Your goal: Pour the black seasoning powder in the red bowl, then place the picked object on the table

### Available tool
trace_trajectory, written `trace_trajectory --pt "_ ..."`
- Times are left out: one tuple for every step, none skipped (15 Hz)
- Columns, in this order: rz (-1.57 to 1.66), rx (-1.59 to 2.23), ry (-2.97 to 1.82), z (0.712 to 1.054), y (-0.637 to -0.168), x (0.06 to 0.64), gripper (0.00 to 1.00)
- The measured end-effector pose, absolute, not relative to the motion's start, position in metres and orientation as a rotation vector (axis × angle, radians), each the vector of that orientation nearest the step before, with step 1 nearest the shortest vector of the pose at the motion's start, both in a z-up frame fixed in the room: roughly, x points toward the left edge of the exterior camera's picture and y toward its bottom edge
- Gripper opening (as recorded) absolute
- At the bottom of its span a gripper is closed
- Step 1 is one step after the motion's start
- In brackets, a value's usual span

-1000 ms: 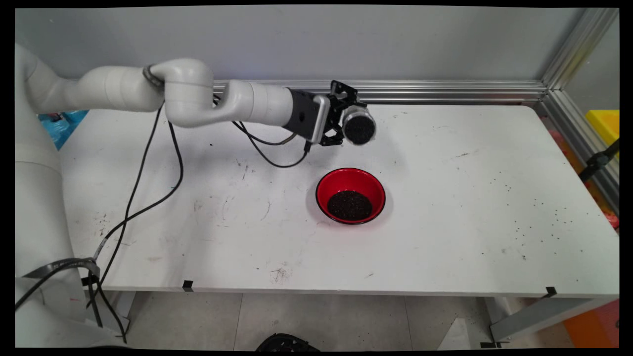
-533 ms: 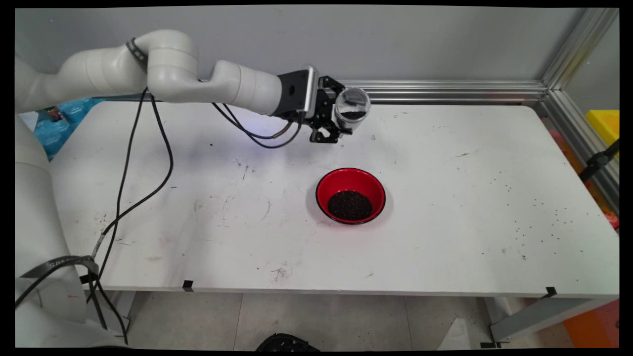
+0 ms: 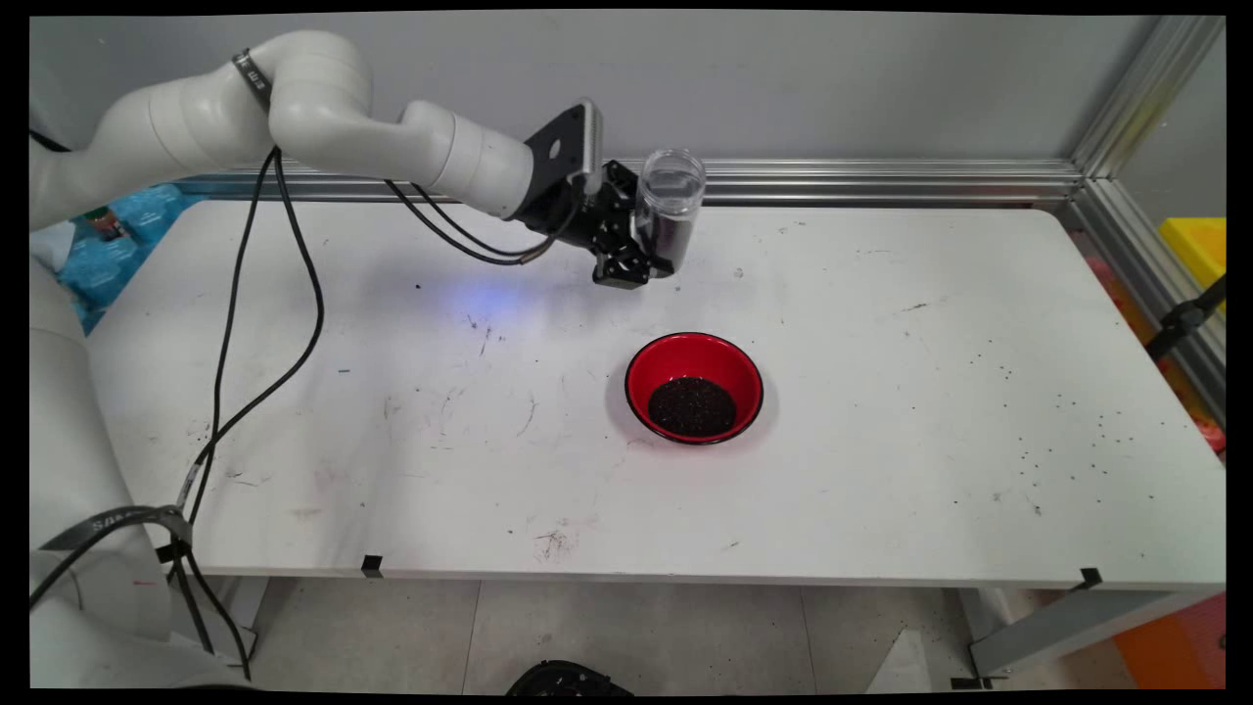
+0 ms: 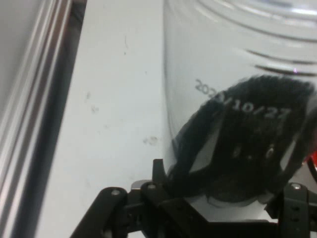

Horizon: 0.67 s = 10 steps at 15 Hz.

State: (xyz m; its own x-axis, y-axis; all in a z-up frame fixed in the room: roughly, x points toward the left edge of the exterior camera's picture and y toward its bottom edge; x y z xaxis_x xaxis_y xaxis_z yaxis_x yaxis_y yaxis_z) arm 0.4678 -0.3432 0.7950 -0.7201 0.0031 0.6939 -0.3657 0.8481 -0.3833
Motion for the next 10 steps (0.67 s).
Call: trace_trajectory --pt "0.624 0.308 -2.293 0.793 -0.345 0.472 0.0" --pt "0.595 0.347 -2.287 0.791 -0.348 0.475 0.0" --pt "0.563 0.39 -2.28 0.788 -0.352 0.478 0.0" --pt "0.536 0.432 -2.269 0.785 -0.356 0.481 0.0" --pt "0.515 0.462 -2.259 0.782 -0.361 0.483 0.0" --pt "0.503 0.48 -2.252 0.78 -0.363 0.484 0.0" --pt "0.486 0.501 -2.241 0.777 -0.368 0.485 0.0" --pt "0.468 0.52 -2.23 0.773 -0.372 0.485 0.0" --pt "0.45 0.54 -2.219 0.769 -0.376 0.485 0.0" --pt "0.435 0.554 -2.21 0.764 -0.379 0.485 0.0"
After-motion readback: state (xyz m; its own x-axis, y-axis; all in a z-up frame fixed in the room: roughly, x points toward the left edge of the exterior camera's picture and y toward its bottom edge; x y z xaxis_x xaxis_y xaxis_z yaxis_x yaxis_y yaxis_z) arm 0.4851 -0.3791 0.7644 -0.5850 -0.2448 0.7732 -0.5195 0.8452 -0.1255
